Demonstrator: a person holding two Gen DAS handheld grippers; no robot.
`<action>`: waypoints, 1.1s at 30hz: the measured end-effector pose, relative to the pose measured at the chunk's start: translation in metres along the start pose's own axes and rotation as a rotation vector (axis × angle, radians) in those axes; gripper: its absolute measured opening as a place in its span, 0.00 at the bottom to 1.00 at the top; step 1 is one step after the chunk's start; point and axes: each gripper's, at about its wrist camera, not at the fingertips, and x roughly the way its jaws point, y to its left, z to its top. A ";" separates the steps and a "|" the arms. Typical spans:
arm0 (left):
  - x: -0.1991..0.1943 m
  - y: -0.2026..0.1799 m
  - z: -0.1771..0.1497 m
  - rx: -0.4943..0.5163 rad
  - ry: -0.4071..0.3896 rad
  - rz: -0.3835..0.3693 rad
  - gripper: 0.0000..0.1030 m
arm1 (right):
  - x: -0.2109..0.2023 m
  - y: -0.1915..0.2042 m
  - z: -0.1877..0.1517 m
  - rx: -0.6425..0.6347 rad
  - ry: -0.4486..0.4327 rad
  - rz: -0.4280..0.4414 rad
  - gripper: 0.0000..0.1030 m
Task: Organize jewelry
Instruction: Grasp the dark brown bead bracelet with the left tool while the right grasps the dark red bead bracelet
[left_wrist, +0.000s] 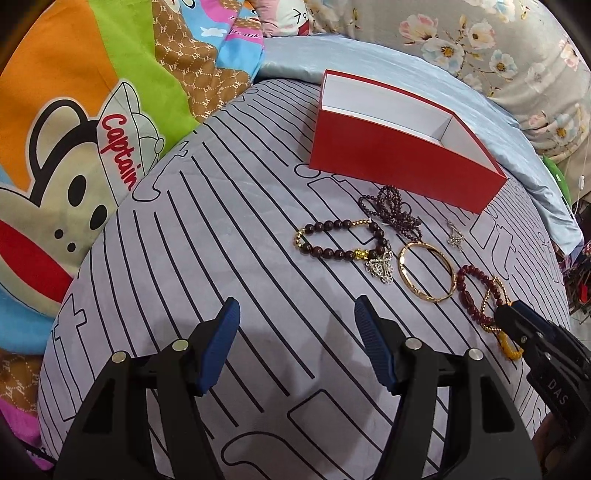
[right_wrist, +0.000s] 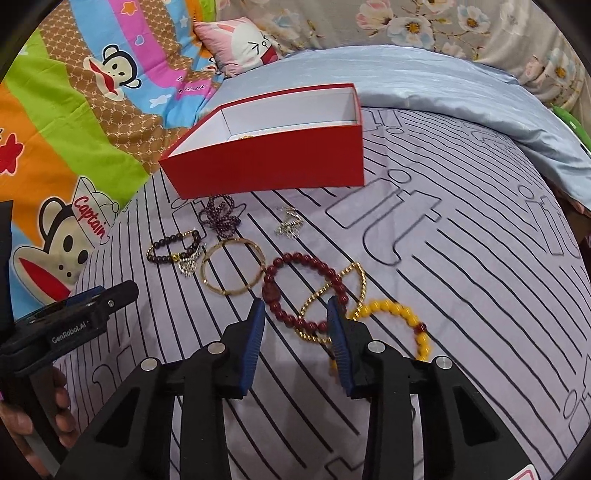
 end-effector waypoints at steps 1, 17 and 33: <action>0.001 0.000 0.001 -0.001 0.002 -0.001 0.59 | 0.003 0.000 0.003 -0.003 0.002 -0.003 0.29; 0.012 -0.001 0.012 0.006 0.011 -0.016 0.59 | 0.037 -0.006 0.022 -0.060 0.028 -0.020 0.15; 0.025 -0.003 0.020 0.011 0.013 -0.017 0.59 | 0.044 -0.015 0.028 -0.058 0.037 -0.017 0.10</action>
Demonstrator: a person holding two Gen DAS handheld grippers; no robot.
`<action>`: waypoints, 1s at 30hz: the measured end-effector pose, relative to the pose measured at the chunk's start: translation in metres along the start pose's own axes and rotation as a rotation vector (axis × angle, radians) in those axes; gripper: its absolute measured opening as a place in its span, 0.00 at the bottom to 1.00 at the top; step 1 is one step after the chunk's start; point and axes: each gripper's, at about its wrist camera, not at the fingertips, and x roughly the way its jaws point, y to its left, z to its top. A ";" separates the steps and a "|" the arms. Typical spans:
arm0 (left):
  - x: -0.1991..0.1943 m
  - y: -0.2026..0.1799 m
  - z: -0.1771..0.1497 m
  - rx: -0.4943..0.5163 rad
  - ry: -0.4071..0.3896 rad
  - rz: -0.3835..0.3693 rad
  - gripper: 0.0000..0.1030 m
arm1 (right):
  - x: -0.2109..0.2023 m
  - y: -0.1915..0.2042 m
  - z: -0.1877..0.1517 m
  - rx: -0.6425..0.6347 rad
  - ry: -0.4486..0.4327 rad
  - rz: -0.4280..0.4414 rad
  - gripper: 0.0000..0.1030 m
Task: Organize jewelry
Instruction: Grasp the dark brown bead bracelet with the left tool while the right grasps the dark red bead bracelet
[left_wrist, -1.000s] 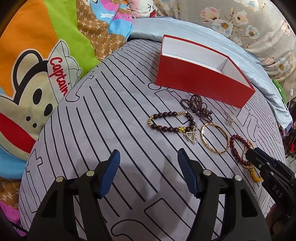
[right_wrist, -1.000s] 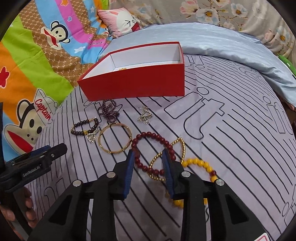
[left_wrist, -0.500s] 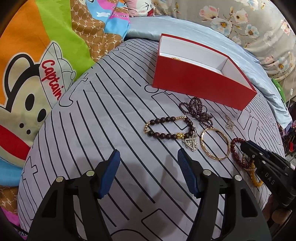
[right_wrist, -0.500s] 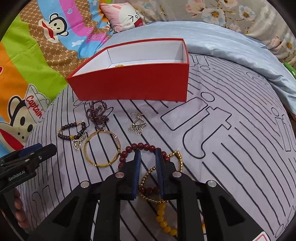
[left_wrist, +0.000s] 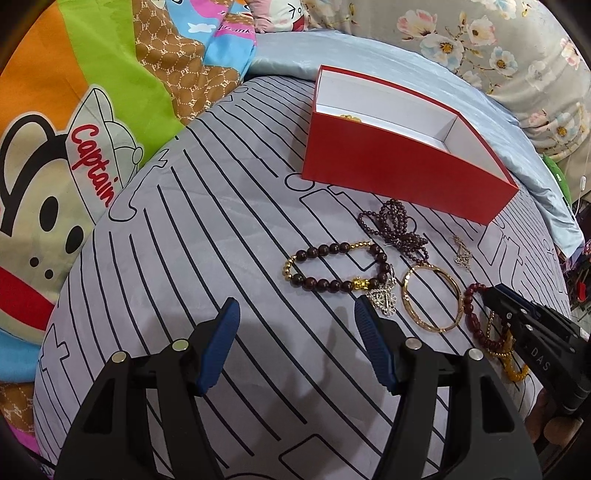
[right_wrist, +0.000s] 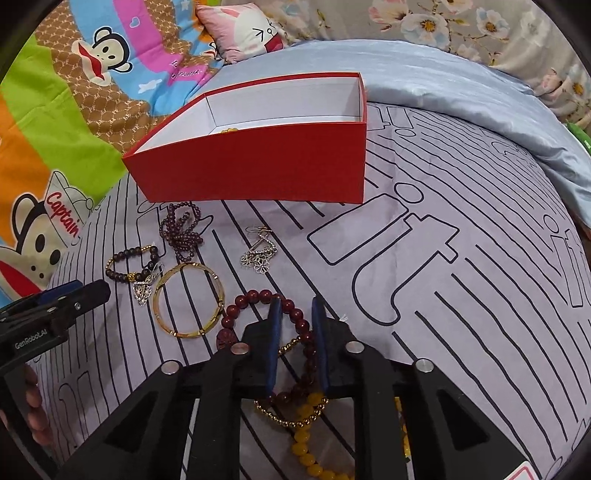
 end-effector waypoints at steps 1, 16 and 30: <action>0.001 0.001 0.001 0.000 0.000 0.001 0.59 | 0.000 0.000 0.000 0.002 0.001 0.004 0.08; 0.027 -0.004 0.027 0.071 -0.022 -0.033 0.41 | -0.029 0.005 0.007 0.064 -0.042 0.075 0.07; 0.026 -0.024 0.018 0.173 -0.024 -0.084 0.32 | -0.031 0.008 0.006 0.081 -0.035 0.077 0.07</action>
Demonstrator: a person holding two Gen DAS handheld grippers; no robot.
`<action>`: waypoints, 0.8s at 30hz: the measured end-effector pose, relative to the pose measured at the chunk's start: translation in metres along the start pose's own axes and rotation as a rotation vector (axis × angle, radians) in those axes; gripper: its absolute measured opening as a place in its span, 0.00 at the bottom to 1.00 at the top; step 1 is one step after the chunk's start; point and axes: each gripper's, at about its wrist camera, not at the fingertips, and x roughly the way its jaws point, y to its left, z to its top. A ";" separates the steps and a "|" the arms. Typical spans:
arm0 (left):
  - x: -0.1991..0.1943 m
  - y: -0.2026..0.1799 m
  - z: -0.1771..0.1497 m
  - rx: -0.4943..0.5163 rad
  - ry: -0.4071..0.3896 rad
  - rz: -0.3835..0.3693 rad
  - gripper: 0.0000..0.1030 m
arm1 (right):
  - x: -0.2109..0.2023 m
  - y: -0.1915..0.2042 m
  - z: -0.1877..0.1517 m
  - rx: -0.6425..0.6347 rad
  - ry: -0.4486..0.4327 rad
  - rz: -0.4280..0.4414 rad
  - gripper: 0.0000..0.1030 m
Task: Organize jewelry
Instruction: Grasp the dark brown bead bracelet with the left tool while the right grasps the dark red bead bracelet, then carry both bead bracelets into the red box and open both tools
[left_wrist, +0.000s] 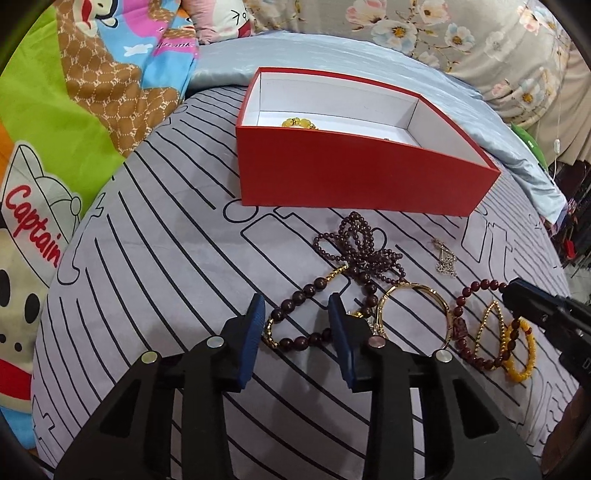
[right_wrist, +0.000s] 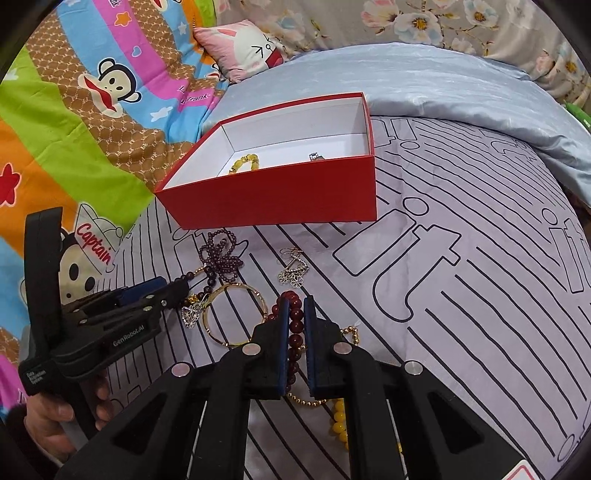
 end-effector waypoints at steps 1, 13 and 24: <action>0.000 -0.001 0.000 0.006 -0.001 0.007 0.32 | 0.000 0.000 0.000 0.001 -0.001 -0.001 0.07; -0.007 -0.005 -0.004 -0.020 0.029 -0.060 0.07 | -0.006 0.000 0.000 0.002 -0.004 -0.003 0.07; -0.065 -0.018 0.009 -0.029 -0.060 -0.132 0.07 | -0.042 0.012 0.011 -0.018 -0.079 0.008 0.07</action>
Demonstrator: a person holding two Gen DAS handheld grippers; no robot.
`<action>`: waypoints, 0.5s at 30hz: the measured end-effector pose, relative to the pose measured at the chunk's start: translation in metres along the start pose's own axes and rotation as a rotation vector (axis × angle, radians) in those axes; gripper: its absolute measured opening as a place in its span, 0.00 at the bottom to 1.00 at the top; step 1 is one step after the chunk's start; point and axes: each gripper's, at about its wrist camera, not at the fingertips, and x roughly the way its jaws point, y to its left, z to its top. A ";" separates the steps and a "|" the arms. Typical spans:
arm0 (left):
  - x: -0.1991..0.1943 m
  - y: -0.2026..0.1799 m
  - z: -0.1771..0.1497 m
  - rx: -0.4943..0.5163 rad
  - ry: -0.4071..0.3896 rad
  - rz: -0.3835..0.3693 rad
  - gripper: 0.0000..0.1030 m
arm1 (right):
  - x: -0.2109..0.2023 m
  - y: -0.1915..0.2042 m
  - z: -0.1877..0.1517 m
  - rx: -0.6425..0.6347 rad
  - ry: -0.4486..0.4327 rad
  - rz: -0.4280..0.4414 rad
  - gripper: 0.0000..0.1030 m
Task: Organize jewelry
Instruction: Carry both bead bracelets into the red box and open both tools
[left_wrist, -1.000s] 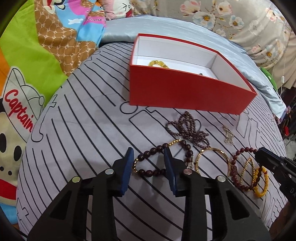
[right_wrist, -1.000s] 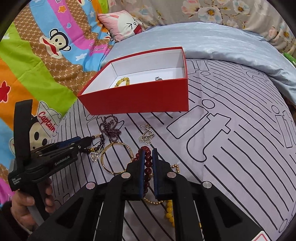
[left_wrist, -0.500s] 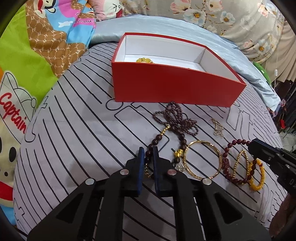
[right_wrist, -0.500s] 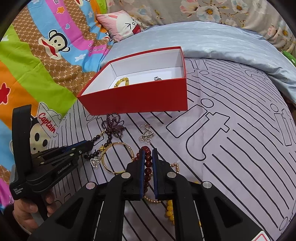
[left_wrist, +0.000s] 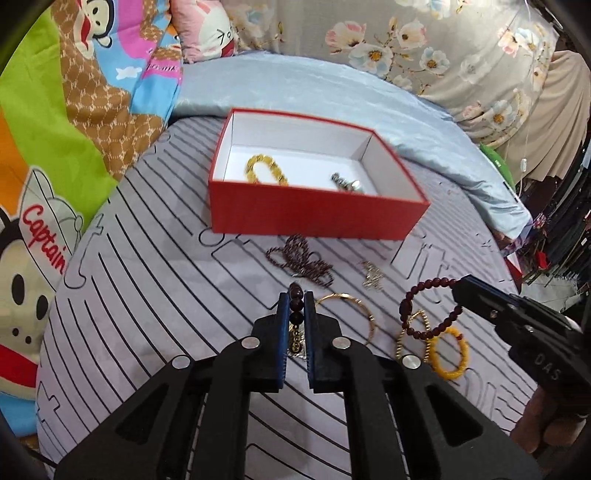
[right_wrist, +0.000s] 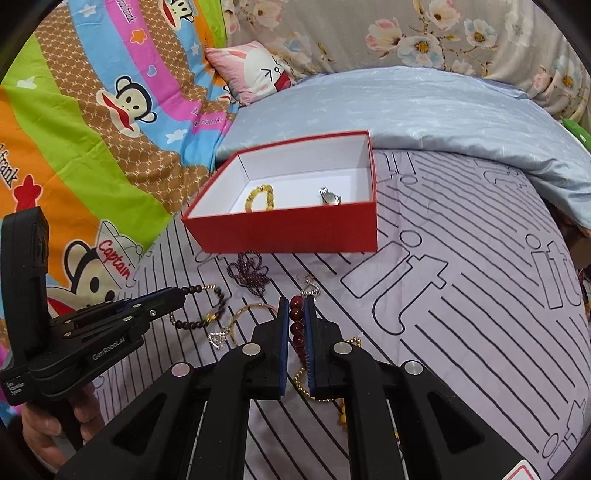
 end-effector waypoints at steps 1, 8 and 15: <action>-0.004 -0.001 0.002 0.001 -0.007 -0.002 0.07 | -0.004 0.001 0.002 -0.002 -0.009 0.000 0.07; -0.029 -0.013 0.024 0.023 -0.064 -0.018 0.07 | -0.024 0.004 0.016 -0.024 -0.060 -0.001 0.07; -0.035 -0.024 0.052 0.060 -0.114 -0.017 0.07 | -0.031 0.009 0.044 -0.059 -0.108 -0.003 0.07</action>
